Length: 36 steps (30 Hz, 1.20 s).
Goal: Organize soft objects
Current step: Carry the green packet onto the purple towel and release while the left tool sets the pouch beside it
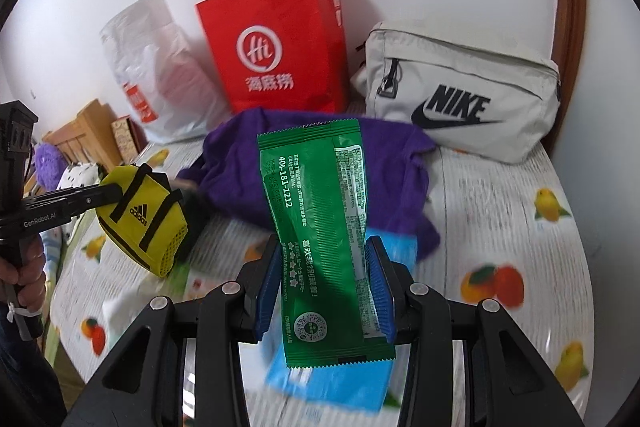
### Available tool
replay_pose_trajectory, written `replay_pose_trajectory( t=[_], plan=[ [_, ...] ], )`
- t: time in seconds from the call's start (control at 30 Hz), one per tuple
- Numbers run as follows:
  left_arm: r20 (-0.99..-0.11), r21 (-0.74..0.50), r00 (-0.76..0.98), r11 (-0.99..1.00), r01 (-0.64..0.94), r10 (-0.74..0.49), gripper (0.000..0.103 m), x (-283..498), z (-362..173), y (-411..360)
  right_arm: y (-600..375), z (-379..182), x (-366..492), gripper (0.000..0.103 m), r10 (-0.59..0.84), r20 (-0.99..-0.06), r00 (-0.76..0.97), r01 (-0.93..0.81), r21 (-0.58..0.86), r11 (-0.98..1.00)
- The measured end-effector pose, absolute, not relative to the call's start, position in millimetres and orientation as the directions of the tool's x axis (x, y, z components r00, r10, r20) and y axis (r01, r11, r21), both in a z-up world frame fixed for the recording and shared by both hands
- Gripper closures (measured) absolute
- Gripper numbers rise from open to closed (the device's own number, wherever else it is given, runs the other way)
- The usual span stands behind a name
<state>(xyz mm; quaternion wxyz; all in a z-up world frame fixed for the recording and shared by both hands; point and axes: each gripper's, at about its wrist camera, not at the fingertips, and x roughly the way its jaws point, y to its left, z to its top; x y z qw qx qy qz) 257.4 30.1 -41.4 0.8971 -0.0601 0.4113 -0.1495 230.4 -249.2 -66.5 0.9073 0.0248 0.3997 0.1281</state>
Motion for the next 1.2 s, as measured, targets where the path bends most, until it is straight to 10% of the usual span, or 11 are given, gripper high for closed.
replay_pose_trajectory(
  t=[0.93, 1.03, 1.2],
  plan=[
    [-0.855, -0.224, 0.454, 0.968, 0.113, -0.251, 0.091, 458, -130, 14, -249, -155, 426, 0.062, 0.168, -0.882, 0.440, -0.134, 0.121, 0.984],
    [-0.869, -0.215, 0.439, 0.973, 0.081, -0.229, 0.084, 461, -133, 16, -251, -162, 431, 0.060, 0.173, -0.893, 0.416, -0.129, 0.130, 0.983],
    [-0.870, -0.150, 0.463, 0.986, 0.073, -0.167, 0.042, 455, -125, 11, -247, -164, 436, 0.045, 0.157, -0.902, 0.401, -0.146, 0.107, 0.983]
  ],
)
